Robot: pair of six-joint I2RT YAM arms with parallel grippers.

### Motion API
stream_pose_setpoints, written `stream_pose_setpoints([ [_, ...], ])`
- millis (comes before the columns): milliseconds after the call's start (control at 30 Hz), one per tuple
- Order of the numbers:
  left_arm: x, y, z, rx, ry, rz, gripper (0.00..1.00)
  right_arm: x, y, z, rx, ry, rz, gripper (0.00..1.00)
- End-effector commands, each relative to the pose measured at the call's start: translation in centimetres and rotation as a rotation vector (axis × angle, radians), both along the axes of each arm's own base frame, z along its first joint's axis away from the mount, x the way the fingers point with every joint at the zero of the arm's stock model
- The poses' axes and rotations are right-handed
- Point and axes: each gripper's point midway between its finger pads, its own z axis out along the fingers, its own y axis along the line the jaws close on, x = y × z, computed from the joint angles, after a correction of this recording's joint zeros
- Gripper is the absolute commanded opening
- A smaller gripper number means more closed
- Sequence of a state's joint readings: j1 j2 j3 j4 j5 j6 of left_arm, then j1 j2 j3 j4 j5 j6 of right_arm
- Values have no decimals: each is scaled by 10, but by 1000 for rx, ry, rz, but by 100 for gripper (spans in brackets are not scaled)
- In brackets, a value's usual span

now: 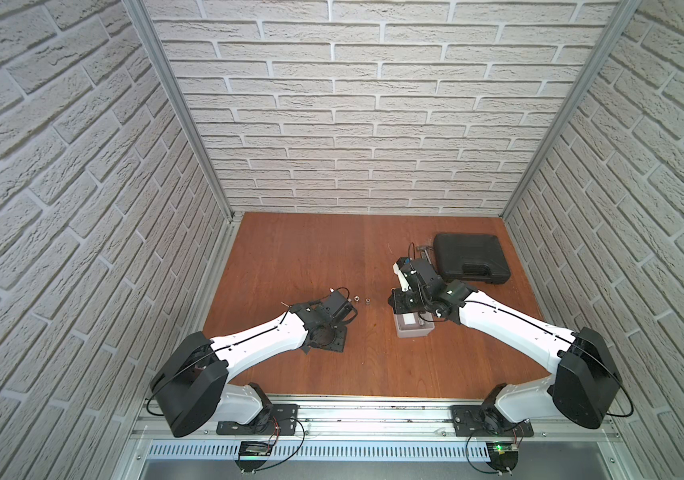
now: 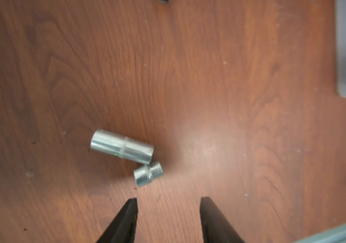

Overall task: Put the socket on the desktop into the storage box
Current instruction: Pick up the socket head at the center of the board.

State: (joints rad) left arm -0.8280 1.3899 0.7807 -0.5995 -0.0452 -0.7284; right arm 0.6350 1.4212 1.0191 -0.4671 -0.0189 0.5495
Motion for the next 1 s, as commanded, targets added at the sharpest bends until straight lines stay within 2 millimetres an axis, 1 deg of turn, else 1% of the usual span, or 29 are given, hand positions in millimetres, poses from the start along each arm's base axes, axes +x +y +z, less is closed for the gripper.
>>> stream_pose_setpoints([
  [0, 9, -1, -5, 40, -19, 29, 52, 3, 0, 6, 3, -32, -6, 21],
  [100, 10, -3, -10, 64, -6, 29, 51, 2, -2, 5, -1, -30, -5, 21],
  [400, 14, 1, -12, 116, -29, 51, 51, 3, -1, 3, -1, -30, -2, 21],
  [633, 16, 2, -18, 152, -18, 54, 47, 3, -1, 1, -7, -28, 2, 21],
  [967, 5, 5, -24, 163, 16, 60, 45, 3, -1, 0, -11, -27, 0, 21],
])
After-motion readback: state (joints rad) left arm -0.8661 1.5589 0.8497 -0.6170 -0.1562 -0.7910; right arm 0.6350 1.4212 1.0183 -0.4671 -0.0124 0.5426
